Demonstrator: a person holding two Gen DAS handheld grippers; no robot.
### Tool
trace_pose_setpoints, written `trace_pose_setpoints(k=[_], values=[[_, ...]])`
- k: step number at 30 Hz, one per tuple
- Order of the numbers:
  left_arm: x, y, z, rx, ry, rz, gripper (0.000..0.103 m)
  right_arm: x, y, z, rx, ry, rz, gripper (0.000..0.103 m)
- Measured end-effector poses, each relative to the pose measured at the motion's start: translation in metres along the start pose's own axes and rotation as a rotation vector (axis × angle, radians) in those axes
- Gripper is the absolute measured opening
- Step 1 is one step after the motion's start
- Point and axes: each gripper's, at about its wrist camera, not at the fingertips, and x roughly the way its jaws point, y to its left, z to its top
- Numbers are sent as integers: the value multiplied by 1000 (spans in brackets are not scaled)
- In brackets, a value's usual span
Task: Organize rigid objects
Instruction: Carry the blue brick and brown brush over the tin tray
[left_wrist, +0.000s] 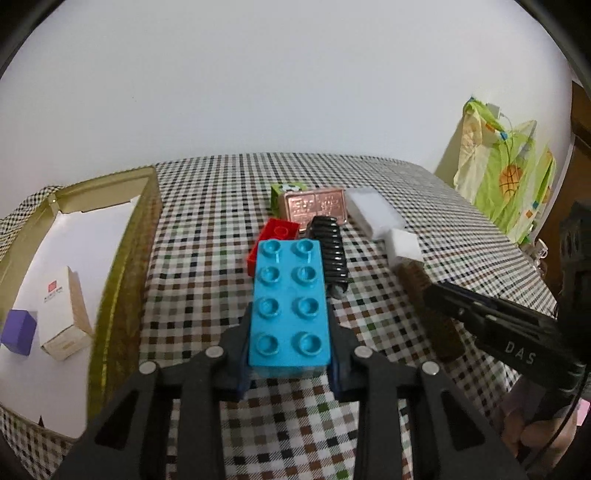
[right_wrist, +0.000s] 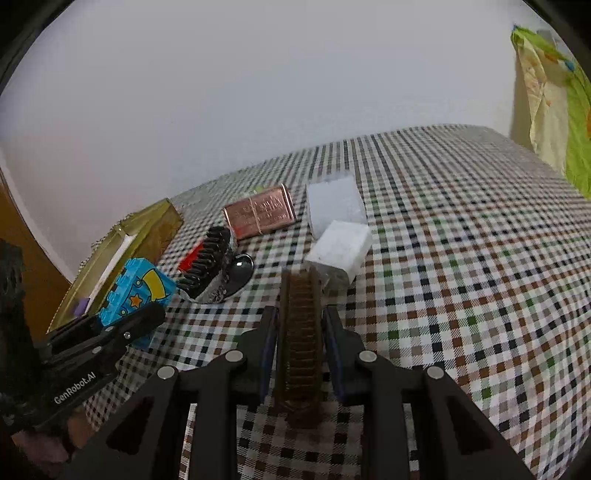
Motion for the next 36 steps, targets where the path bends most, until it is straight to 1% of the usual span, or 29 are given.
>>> trace_pose_setpoints(k=[2,4,6,10,13,17,19,21,23,24,28,29,30,31,34,36], values=[[-2,0,0,-3,-6,-2,30,-5,4,-2,-13,-34,-10,28],[-3,0,1,-8,-10,-5,30,-8,10,-3,-28,-47,-31,28],[-4,5,0,-16,-7,-10,30,-3,12,0,-41,-47,-62,28],[-11,12,-3,-17,-14,-16,30,-5,15,3,-32,-34,-69,28],[-14,15,-5,-13,-15,-17,30,-9,15,-1,-29,-44,-78,28],[-14,18,-6,-19,-15,-23,30,0,8,-3,-20,38,-84,29],[-14,18,-7,-19,-16,-28,30,5,6,-2,-15,69,-76,35],[-14,17,-6,-17,-18,-31,30,14,9,-1,-30,101,-91,53],[-16,16,-6,-13,-21,-34,30,21,13,0,-51,123,-108,59],[-16,16,-6,-12,-23,-36,30,25,16,2,-69,134,-126,59],[-19,17,-5,-11,-29,-39,30,35,25,7,-140,147,-201,57],[-20,18,-5,-12,-30,-39,30,36,28,7,-156,149,-229,48],[-20,18,-5,-13,-31,-39,30,37,30,7,-178,148,-253,33],[-22,20,-5,-12,-34,-42,30,37,30,8,-174,153,-237,28],[-27,22,-5,-10,-44,-42,30,33,27,8,-142,159,-220,27],[-30,25,-5,-15,-52,-47,30,24,22,8,-83,146,-154,27]])
